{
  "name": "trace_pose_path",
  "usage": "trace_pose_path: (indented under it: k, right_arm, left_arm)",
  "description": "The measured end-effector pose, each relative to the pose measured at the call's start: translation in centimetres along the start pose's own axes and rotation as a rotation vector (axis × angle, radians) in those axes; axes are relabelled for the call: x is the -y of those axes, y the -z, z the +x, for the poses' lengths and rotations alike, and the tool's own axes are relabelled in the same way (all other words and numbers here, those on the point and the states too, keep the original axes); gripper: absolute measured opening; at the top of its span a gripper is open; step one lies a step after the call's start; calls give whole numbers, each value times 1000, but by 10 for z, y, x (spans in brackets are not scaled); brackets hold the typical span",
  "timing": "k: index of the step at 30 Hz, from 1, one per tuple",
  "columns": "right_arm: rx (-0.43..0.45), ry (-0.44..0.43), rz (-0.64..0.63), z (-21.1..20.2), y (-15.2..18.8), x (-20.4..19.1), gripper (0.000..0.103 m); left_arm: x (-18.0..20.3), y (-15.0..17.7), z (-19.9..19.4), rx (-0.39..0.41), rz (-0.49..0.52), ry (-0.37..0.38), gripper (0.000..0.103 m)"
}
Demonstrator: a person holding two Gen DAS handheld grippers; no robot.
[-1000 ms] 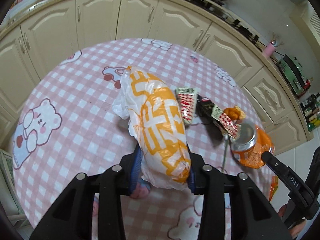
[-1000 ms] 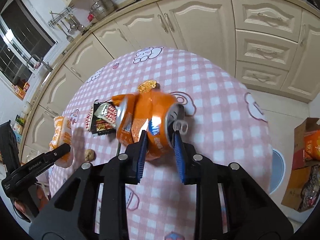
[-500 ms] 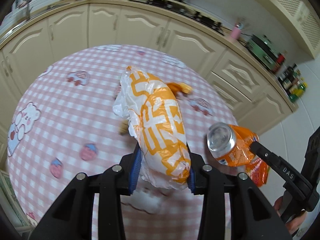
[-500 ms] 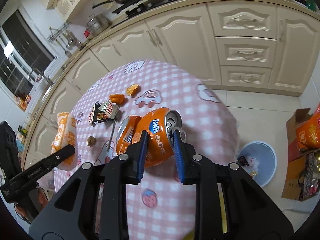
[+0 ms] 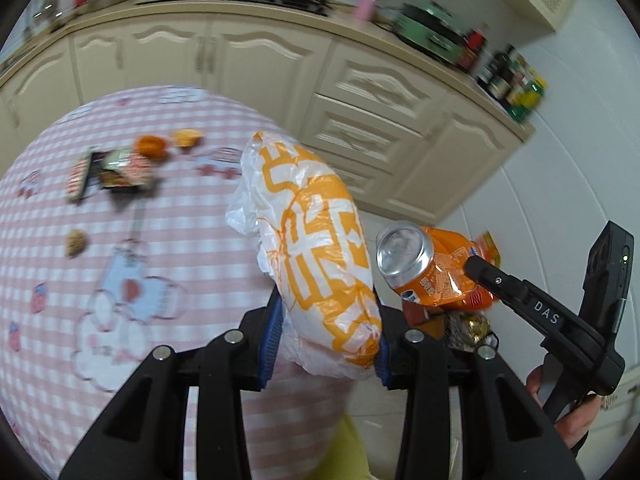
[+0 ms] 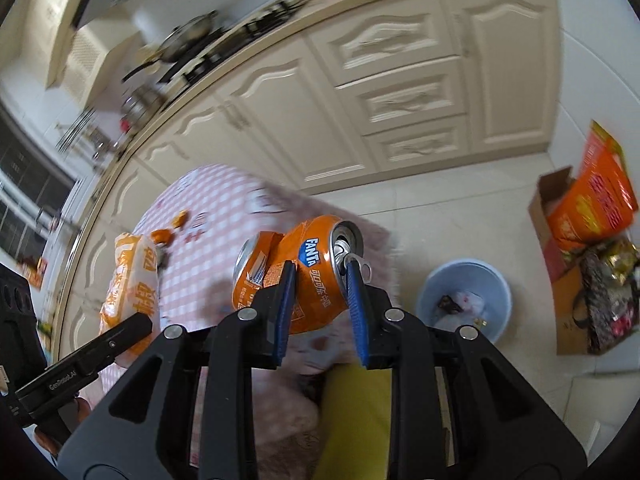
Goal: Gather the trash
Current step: 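Carry the held bag and can from the table over the wastebasket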
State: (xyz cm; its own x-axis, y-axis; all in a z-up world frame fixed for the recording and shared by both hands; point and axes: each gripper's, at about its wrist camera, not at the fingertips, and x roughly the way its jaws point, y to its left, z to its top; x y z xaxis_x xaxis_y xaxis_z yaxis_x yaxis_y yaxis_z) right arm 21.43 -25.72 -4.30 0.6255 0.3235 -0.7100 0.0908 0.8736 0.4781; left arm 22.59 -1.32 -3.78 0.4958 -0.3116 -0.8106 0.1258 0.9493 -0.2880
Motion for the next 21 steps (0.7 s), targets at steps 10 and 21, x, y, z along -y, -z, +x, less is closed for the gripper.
trace_pose_path:
  k: [10,21]
  right_arm:
    - [41,94,143,-28,2,92,26]
    - [24,164,270,-25,13,173,26]
  left_arm:
    - [80,7,61,-118,127,45,38]
    - [146,13,139,-255,229,43,38]
